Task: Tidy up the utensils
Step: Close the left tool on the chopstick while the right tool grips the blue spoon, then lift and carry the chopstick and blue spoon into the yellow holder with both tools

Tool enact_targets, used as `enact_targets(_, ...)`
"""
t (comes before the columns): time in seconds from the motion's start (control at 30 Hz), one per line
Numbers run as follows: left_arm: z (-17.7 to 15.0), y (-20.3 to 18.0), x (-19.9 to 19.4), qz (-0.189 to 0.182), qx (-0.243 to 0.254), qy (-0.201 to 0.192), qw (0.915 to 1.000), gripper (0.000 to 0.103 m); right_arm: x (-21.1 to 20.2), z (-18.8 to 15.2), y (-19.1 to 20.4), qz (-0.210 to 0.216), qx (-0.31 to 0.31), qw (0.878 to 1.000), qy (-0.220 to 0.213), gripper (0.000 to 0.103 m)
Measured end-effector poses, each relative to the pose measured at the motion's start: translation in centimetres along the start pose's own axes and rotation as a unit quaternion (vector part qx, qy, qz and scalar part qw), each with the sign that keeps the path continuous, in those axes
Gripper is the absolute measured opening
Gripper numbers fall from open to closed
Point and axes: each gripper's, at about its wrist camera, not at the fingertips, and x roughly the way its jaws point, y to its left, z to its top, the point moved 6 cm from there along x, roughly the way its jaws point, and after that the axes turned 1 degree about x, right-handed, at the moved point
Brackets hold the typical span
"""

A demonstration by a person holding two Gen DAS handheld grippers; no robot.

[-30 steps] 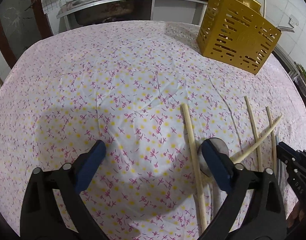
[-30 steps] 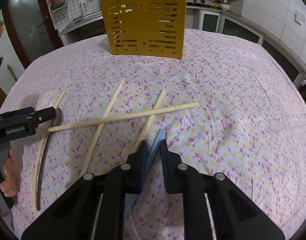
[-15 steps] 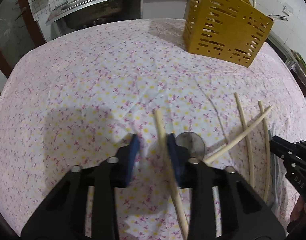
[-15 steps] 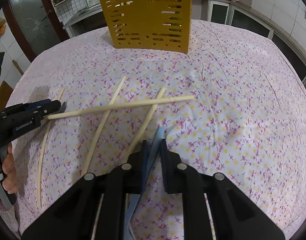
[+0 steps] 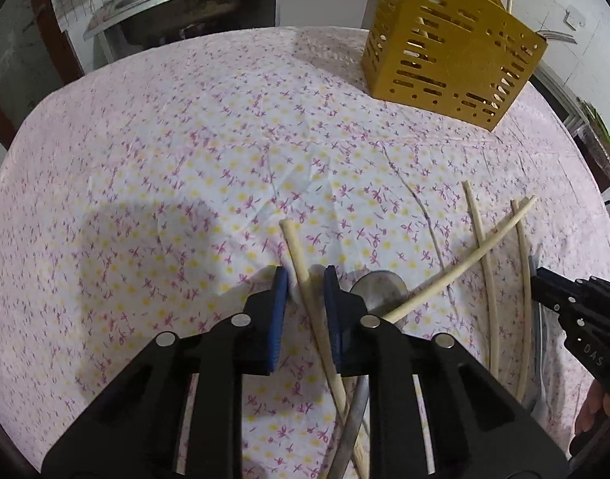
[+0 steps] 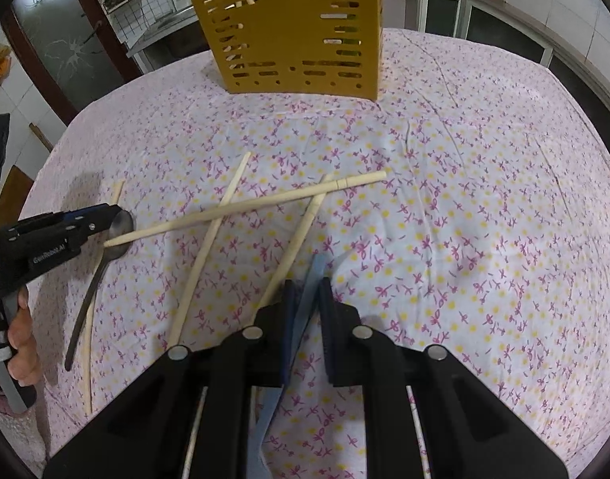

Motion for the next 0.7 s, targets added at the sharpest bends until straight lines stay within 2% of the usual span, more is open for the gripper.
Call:
enact_targets(0.07, 0.1, 0.1, 0.0, -0.001, -0.006, -0.004, 1.0000, 0.014, -0.2, -0.2, 0.1, -0.002, -0.001, 1.000, -0.010, 0.012)
enact_targets(0.1, 0.0, 0.2, 0.0, 0.000, -0.007, -0.005, 1.0000, 0.009, -0.3, -0.4, 0.1, 0.000, 0.001, 1.000, -0.016, 0.012)
enact_targets(0.3, -0.3, 1.3, -1.2, -0.036, -0.036, -0.029, 0.9983, 0.007, -1.2, -0.9, -0.2, 0.012, 0.009, 0.999, -0.044, 0.008)
enact_targets(0.7, 0.2, 0.9, -5.1, -0.057, -0.033, -0.078, 0.9947, 0.004, -4.6, -0.5, -1.8, 0.028, 0.029, 0.994, -0.101, 0.008)
